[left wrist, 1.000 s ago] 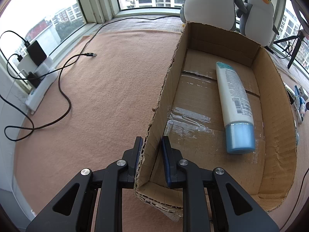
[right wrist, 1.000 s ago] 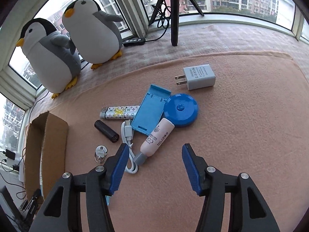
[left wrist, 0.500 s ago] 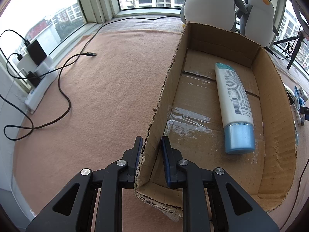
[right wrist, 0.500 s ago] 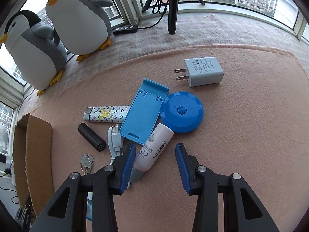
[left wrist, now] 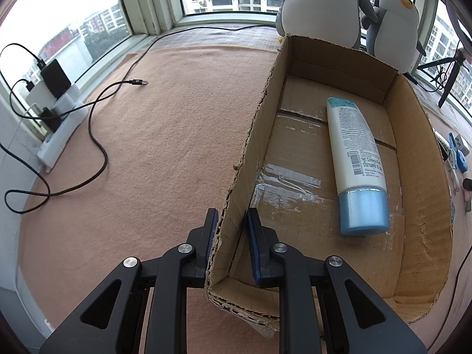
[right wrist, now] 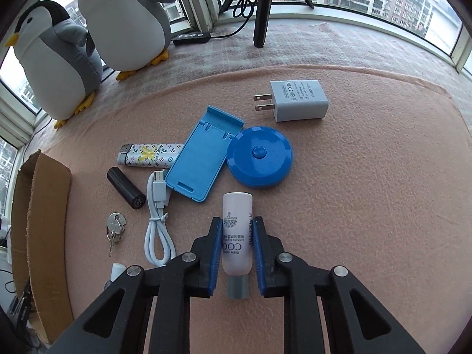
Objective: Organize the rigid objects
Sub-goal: 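Grasp the small cream tube with the right tool, then carry the cream tube into the box beside the lotion and release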
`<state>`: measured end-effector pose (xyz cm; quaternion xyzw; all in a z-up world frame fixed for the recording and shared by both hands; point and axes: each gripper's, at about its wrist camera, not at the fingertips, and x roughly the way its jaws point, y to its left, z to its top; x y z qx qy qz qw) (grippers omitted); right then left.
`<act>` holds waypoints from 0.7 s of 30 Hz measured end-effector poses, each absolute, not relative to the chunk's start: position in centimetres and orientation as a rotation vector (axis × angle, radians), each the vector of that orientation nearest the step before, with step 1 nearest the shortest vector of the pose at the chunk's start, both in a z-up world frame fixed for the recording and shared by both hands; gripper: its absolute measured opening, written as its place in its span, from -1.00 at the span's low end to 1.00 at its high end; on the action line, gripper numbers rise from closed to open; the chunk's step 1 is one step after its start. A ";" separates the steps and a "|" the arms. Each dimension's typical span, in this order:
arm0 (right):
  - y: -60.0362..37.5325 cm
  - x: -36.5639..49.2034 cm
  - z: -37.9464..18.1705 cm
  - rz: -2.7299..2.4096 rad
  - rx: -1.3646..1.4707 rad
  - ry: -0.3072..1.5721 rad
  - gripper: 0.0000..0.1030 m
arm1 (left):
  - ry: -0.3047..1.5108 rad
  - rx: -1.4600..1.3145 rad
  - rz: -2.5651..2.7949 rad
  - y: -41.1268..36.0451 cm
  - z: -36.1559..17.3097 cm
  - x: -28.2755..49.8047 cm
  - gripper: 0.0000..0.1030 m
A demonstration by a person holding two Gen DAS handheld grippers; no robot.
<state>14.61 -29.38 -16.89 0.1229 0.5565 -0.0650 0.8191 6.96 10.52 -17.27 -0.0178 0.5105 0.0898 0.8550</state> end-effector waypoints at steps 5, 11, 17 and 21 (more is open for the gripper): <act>-28.9 13.1 -16.0 -0.115 0.289 1.160 -0.65 | 1.070 -0.041 0.189 10.5 -17.3 6.9 -0.65; -25.9 11.9 -12.9 -0.028 0.264 1.099 -0.65 | 1.069 -0.042 0.189 10.5 -17.3 6.9 -0.65; -21.2 11.6 -9.4 0.094 0.243 1.034 -0.65 | 1.070 -0.042 0.189 10.5 -17.3 6.9 -0.65; -18.0 11.5 -7.5 0.184 0.229 1.004 -0.65 | 1.069 -0.042 0.189 10.5 -17.3 6.9 -0.65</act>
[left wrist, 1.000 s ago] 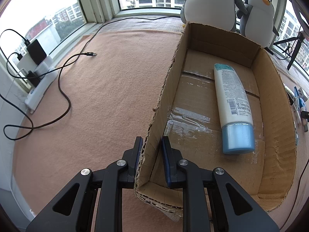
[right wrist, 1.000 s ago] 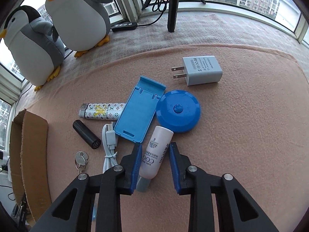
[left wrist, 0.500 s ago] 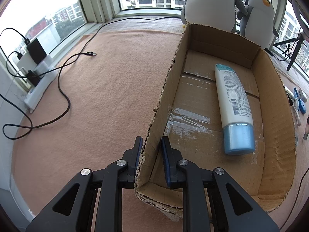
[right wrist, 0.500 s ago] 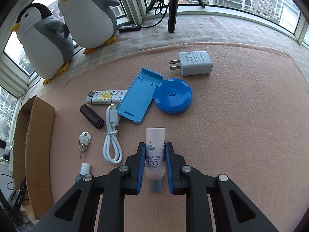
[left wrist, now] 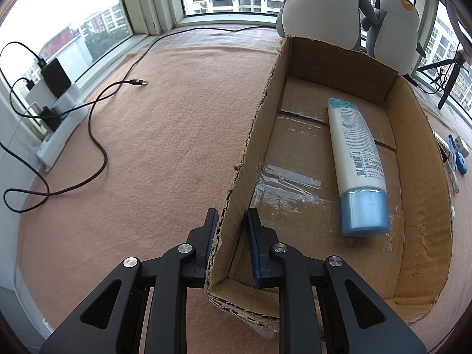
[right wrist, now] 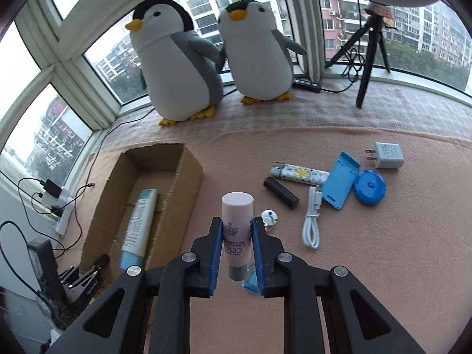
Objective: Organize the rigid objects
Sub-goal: 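Carry the cream tube into the box beside the lotion and release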
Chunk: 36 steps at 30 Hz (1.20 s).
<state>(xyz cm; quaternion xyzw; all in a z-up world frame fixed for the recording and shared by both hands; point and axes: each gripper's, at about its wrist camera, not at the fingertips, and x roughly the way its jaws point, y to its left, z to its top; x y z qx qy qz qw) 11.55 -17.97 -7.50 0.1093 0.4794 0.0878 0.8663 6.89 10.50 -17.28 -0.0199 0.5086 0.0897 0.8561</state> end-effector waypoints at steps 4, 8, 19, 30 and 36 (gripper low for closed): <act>-14.6 11.1 -6.3 0.278 0.210 0.995 -0.65 | 1.069 -0.042 0.189 10.5 -17.3 6.9 -0.65; -11.6 10.5 -6.2 0.363 0.198 1.013 -0.65 | 1.069 -0.042 0.189 10.5 -17.3 6.9 -0.65; -6.2 9.2 -9.1 0.470 0.114 1.083 -0.65 | 1.068 -0.042 0.188 10.5 -17.3 6.9 -0.65; -4.1 8.4 -9.8 0.500 0.037 1.062 0.12 | 1.068 -0.042 0.188 10.6 -17.3 6.8 -0.65; -4.2 7.7 -9.0 0.488 0.000 1.005 0.32 | 1.067 -0.042 0.190 10.5 -17.3 6.9 -0.65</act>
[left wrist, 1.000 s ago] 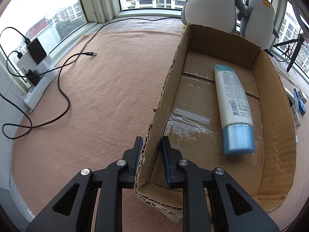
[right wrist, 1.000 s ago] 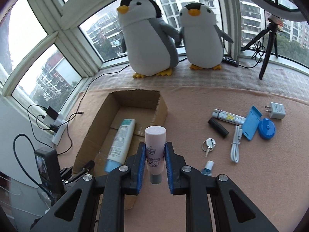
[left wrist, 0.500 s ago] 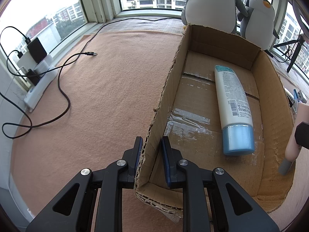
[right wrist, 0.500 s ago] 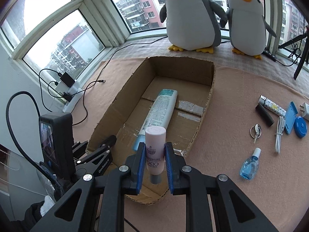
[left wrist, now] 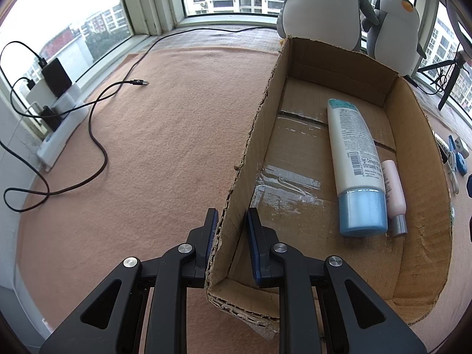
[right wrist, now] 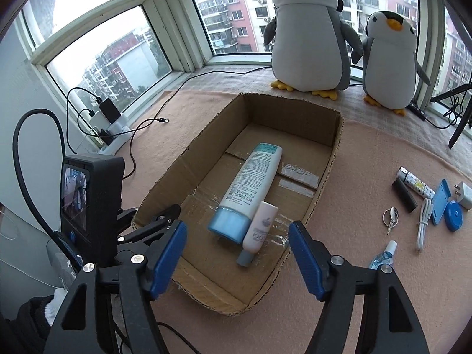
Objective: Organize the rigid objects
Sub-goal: 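Carry the cream tube into the box beside the lotion and release, then grasp the blue eye-drop bottle with the right tool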
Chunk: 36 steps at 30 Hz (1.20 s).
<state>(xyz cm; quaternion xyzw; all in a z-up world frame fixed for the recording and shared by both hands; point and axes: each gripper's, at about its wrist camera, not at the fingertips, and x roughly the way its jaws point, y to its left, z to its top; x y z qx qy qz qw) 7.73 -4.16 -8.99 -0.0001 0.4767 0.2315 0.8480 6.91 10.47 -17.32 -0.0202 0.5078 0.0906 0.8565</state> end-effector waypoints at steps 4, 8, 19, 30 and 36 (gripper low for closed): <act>-5.3 7.7 -9.0 0.471 0.036 1.006 0.32 | 1.067 -0.043 0.190 10.4 -17.3 6.9 -0.65; -7.4 7.6 -8.9 0.422 0.057 0.997 0.32 | 1.066 -0.043 0.191 10.4 -17.3 6.9 -0.65; -15.3 7.3 -10.7 0.223 0.081 1.016 0.32 | 1.066 -0.043 0.191 10.5 -17.3 6.9 -0.65; -16.9 8.7 -14.6 0.152 0.055 1.110 0.01 | 1.065 -0.046 0.191 10.4 -17.3 6.9 -0.65; -16.5 9.6 -16.3 0.126 0.040 1.155 -0.04 | 1.064 -0.047 0.191 10.4 -17.3 6.9 -0.65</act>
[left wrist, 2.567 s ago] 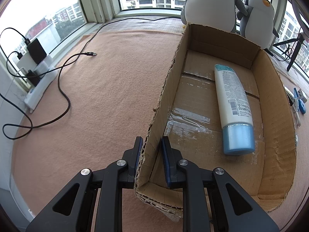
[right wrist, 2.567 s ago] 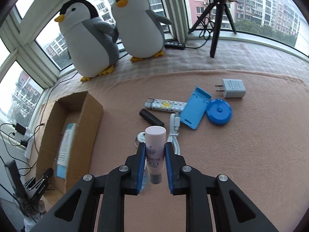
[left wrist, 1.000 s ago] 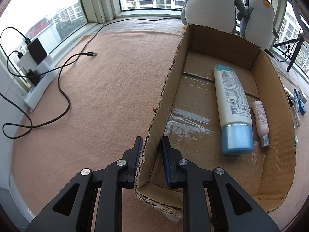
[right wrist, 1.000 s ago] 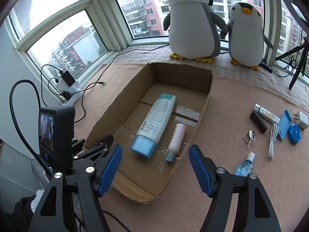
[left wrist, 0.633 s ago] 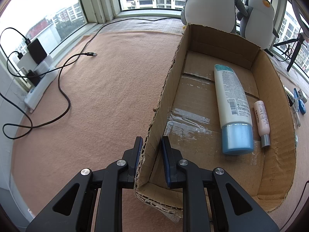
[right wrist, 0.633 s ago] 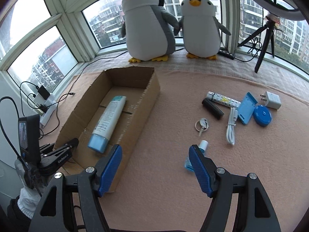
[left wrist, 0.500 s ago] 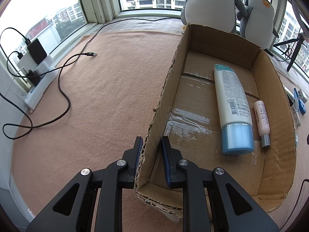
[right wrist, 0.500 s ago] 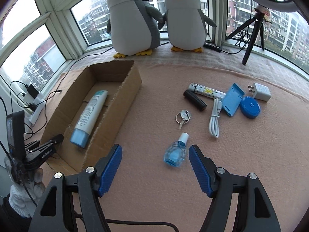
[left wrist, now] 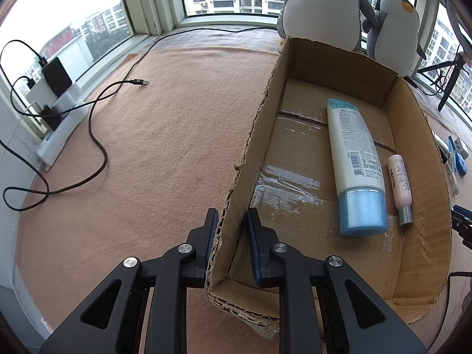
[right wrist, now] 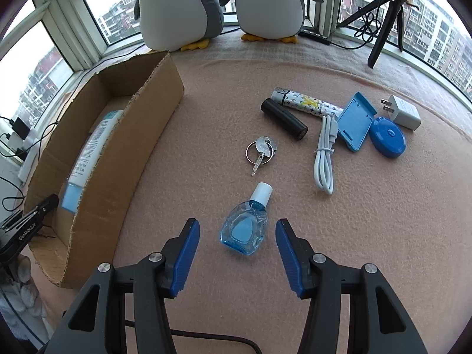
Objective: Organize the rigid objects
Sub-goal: 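Grasp the blue eye-drop bottle with the right tool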
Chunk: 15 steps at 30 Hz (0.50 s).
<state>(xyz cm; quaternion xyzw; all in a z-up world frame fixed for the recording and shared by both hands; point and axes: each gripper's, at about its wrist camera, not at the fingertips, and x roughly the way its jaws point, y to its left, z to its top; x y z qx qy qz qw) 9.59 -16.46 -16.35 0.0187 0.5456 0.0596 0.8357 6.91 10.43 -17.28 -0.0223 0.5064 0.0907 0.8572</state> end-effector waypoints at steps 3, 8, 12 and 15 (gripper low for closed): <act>-16.3 10.0 -17.0 0.110 0.022 1.170 -0.08 | 1.064 -0.048 0.191 10.4 -17.3 6.9 -0.65; -16.0 10.3 -17.5 0.096 -0.039 1.178 -0.31 | 1.062 -0.050 0.191 10.4 -17.3 6.9 -0.65; -16.1 10.3 -17.4 0.102 -0.055 1.179 -0.39 | 1.062 -0.050 0.191 10.4 -17.3 6.9 -0.65; -16.2 10.2 -17.4 0.109 -0.062 1.179 -0.40 | 1.062 -0.050 0.191 10.4 -17.3 6.9 -0.65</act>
